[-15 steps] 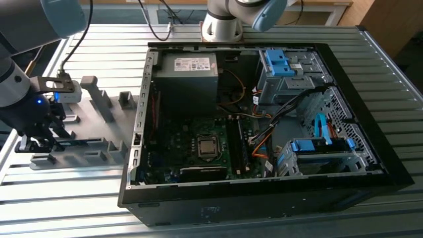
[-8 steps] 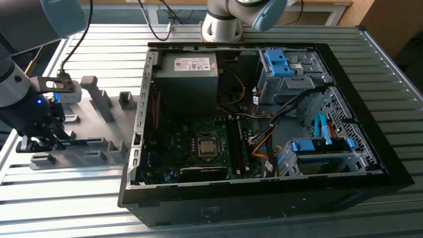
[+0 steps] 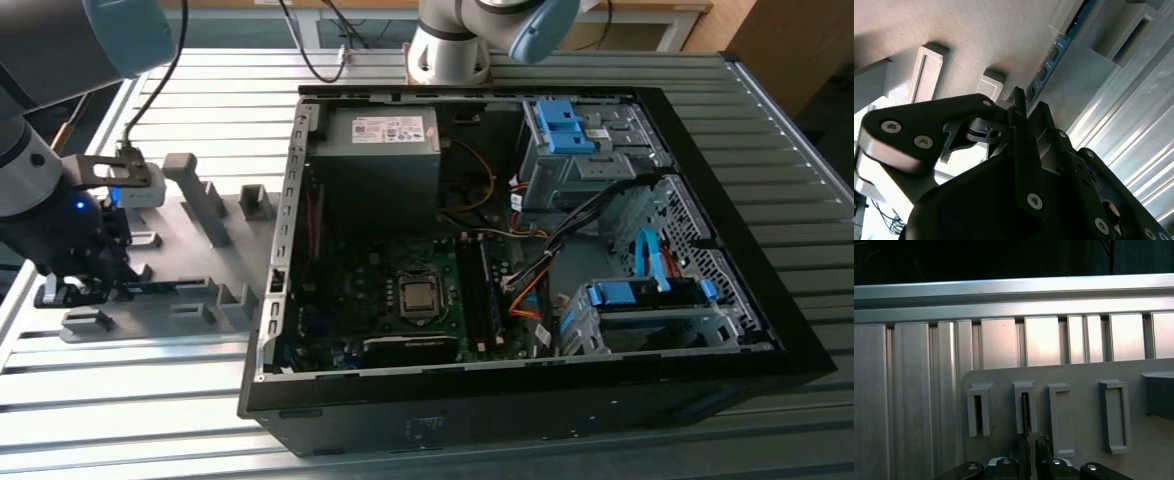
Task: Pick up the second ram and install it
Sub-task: 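Pick up the second ram and move it above second insertion slot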
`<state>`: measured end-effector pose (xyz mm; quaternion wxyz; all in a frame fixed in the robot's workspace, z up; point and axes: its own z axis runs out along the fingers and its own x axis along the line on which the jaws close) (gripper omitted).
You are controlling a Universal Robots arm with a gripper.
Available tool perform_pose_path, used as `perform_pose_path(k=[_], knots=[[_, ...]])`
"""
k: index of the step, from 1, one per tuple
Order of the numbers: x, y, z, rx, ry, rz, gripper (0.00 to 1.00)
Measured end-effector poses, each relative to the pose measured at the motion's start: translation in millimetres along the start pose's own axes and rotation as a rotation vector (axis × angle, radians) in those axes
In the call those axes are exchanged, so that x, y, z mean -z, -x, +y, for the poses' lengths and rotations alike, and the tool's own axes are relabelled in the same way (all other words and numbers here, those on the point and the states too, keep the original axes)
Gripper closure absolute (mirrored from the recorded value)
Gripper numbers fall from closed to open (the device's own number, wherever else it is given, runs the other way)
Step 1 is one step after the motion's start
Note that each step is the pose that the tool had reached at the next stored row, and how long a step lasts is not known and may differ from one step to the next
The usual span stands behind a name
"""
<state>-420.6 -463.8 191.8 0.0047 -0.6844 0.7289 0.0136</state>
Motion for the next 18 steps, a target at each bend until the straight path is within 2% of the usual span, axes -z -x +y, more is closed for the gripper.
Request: perform_pose_path(k=[1,2,18], knots=[[-0.2,0.0,-0.1,0.000,0.0000,0.0000,0.68],[-0.4,0.0,-0.1,0.000,0.0000,0.0000,0.75],[-4.9,1.5,-4.8,0.000,0.0001,0.0001,0.75]])
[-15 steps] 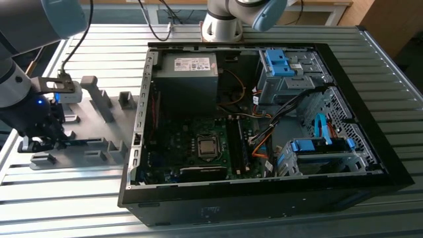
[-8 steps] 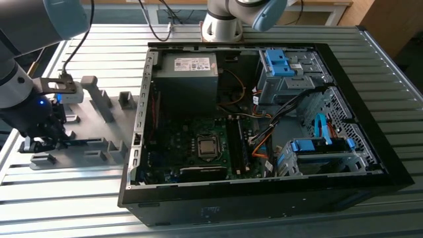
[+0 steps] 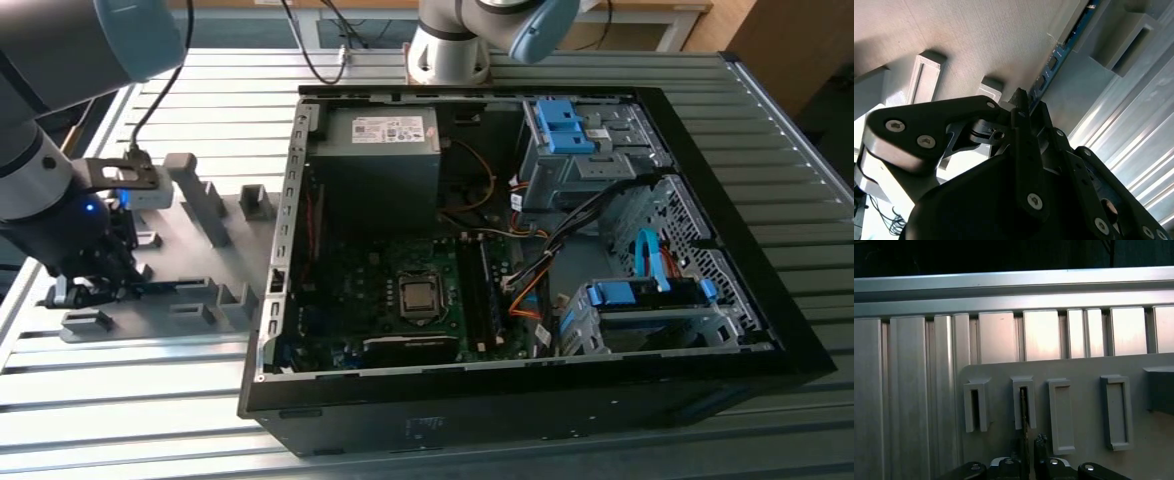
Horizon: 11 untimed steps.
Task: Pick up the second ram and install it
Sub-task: 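Pick up the second ram and move it above second insertion slot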
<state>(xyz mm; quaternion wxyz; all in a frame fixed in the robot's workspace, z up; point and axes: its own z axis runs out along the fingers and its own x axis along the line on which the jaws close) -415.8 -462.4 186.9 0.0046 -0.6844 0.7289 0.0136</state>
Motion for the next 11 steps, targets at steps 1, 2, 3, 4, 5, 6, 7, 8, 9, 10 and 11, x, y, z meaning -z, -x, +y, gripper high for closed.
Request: perform_pose_path(k=[1,2,3,4,5,6,7,8,9,10,11], knots=[[-0.3,0.1,-0.2,0.000,0.0000,0.0000,0.75],[-0.7,0.3,-0.3,0.000,-0.0001,-0.0001,0.75],[-1.0,0.4,-0.4,0.000,-0.0001,-0.0001,0.75],[-1.3,0.6,-0.5,0.000,-0.0001,-0.0001,0.75],[-1.5,0.8,-0.5,0.000,-0.0002,-0.0002,0.75],[-1.6,0.9,-0.5,0.000,-0.0001,-0.0001,0.75],[-1.6,0.9,-0.5,0.000,-0.0001,-0.0001,0.75],[-1.5,1.0,-0.6,0.000,0.0000,0.0000,0.75],[-1.3,1.0,-0.6,0.000,-0.0002,-0.0001,0.75],[-1.2,1.0,-0.6,0.000,-0.0002,-0.0002,0.75],[-0.8,1.0,-0.6,0.000,-0.0001,-0.0001,0.75]])
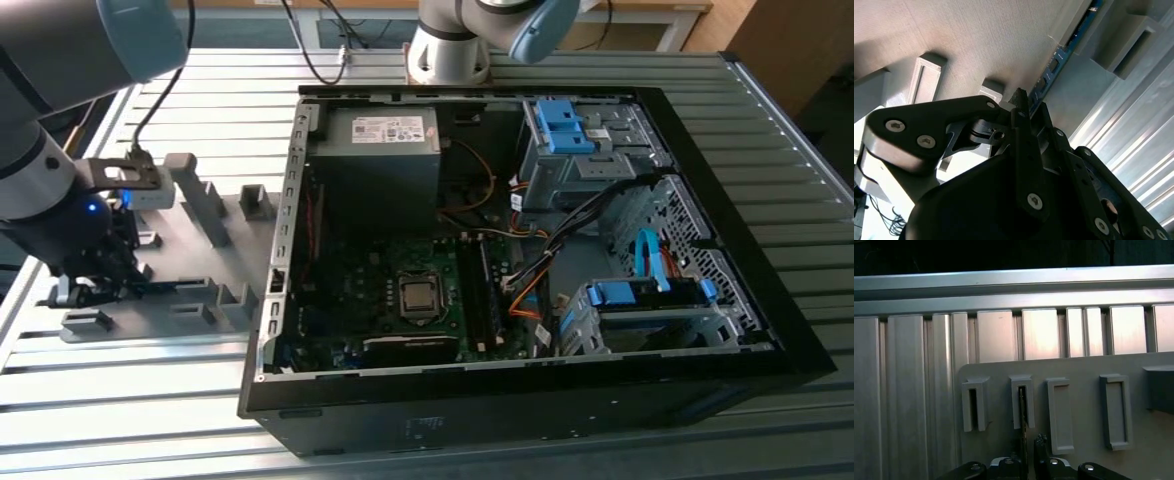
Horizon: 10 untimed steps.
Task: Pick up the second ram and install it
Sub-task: 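Pick up the second ram and move it above second insertion slot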
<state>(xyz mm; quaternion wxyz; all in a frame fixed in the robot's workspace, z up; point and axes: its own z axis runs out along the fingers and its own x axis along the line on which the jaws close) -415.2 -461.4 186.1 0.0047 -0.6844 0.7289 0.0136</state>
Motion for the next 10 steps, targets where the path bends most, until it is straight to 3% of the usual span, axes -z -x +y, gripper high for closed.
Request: perform_pose_path(k=[10], knots=[[1.6,1.1,-3.0,0.000,0.0006,-0.0001,0.75]])
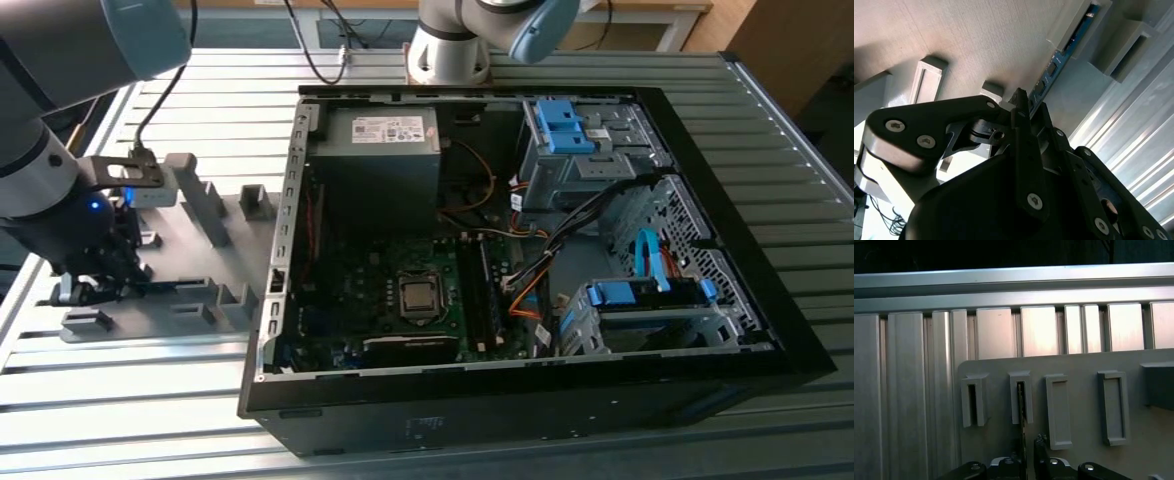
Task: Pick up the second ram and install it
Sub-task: 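Pick up the second ram and move it above second insertion slot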
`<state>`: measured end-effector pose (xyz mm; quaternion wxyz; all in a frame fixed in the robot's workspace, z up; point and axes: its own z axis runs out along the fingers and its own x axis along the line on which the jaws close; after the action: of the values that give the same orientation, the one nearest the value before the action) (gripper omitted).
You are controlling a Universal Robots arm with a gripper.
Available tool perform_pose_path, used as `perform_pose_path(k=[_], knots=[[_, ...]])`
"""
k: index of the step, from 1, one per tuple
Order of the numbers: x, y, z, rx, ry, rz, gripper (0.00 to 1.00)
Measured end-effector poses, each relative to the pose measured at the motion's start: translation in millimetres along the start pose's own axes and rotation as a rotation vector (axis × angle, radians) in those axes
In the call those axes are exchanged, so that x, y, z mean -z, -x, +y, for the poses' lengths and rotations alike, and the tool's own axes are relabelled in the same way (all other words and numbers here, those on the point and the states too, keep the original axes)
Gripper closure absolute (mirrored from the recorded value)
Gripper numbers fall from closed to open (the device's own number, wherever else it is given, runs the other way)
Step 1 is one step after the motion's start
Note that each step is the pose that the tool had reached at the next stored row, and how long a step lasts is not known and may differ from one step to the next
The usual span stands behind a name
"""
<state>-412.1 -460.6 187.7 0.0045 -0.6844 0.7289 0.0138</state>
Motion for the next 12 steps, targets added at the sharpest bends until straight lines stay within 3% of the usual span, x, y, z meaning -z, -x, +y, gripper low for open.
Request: perform_pose_path(k=[12], knots=[[2.1,0.0,-0.1,0.000,0.0001,0.0018,0.75]])
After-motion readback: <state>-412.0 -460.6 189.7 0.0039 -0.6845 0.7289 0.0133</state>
